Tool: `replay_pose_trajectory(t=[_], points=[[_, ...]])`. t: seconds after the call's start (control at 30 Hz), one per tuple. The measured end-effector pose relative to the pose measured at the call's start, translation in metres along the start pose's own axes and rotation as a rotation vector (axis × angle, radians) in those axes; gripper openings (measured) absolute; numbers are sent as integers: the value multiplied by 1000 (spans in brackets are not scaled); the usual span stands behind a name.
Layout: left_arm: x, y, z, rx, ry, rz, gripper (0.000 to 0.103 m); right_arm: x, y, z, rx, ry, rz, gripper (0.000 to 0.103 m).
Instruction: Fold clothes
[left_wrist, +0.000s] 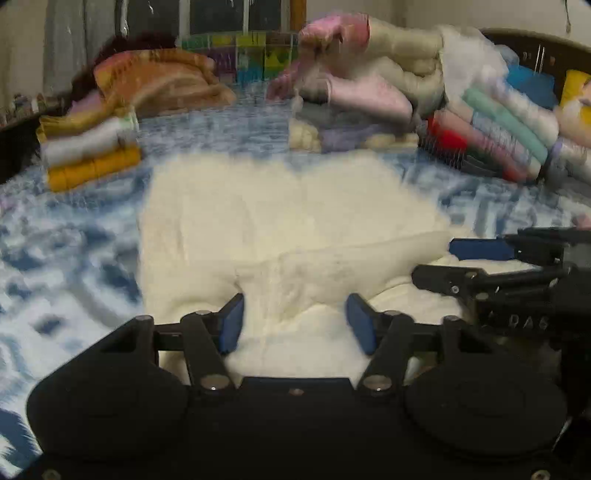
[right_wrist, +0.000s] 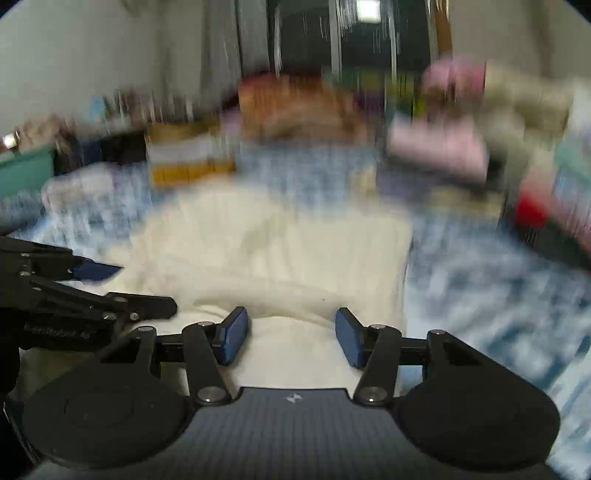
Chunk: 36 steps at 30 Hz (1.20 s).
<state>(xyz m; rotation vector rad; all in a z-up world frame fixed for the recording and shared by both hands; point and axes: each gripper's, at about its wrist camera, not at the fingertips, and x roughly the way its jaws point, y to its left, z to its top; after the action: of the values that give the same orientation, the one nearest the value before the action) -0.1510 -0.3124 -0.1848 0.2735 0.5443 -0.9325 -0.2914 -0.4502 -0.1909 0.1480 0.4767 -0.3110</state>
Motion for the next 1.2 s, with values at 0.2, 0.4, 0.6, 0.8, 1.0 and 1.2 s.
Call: replay_pose_trajectory(t=[0.2, 0.4, 0.6, 0.8, 1.0, 1.2], points=[[3, 6, 3, -37, 12, -18, 64, 8, -5, -4, 28, 34, 19, 53], [-21, 21, 10, -108, 11, -59, 64, -18, -5, 4, 61, -44, 33, 57], [-55, 59, 22, -195, -30, -71, 63, -47, -26, 9, 116, -68, 20, 59], [-104, 50, 34, 116, -109, -125, 65, -79, -12, 2, -143, -117, 8, 59], [-119, 14, -2, 614, -24, -92, 67, -93, 25, -27, -513, -51, -55, 59], [-110, -6, -46, 939, 62, -11, 68, -94, 49, -56, -754, 67, -88, 65]])
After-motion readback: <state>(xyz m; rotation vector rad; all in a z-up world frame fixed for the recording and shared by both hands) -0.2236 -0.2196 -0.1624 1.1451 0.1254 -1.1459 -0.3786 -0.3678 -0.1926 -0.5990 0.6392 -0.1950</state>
